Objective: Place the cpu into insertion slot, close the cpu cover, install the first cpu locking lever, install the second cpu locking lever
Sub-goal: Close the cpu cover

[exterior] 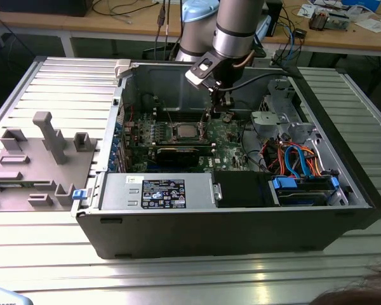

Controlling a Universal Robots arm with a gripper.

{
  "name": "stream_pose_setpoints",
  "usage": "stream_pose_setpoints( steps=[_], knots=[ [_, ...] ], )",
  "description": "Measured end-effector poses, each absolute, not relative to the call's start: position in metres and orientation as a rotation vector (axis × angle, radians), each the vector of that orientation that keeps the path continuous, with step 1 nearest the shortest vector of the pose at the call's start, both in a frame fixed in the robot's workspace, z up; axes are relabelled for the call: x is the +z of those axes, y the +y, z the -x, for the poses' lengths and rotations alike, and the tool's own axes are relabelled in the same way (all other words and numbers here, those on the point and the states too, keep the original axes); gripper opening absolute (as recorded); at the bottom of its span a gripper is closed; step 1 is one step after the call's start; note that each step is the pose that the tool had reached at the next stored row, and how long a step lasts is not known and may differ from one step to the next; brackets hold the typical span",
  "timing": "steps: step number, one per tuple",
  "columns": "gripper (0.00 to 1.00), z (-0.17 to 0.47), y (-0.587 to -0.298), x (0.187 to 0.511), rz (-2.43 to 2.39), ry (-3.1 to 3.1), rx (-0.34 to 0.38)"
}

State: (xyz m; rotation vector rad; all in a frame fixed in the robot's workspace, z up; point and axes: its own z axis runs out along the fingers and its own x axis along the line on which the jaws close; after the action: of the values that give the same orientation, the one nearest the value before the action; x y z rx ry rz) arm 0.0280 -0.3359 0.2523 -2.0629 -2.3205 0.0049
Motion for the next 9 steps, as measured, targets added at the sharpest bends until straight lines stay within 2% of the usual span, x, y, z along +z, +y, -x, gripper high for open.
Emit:
stream_pose_setpoints(
  steps=[9],
  knots=[
    [0.11,-0.0204,-0.3359,0.2523,2.063,-2.321,0.005]
  ],
)
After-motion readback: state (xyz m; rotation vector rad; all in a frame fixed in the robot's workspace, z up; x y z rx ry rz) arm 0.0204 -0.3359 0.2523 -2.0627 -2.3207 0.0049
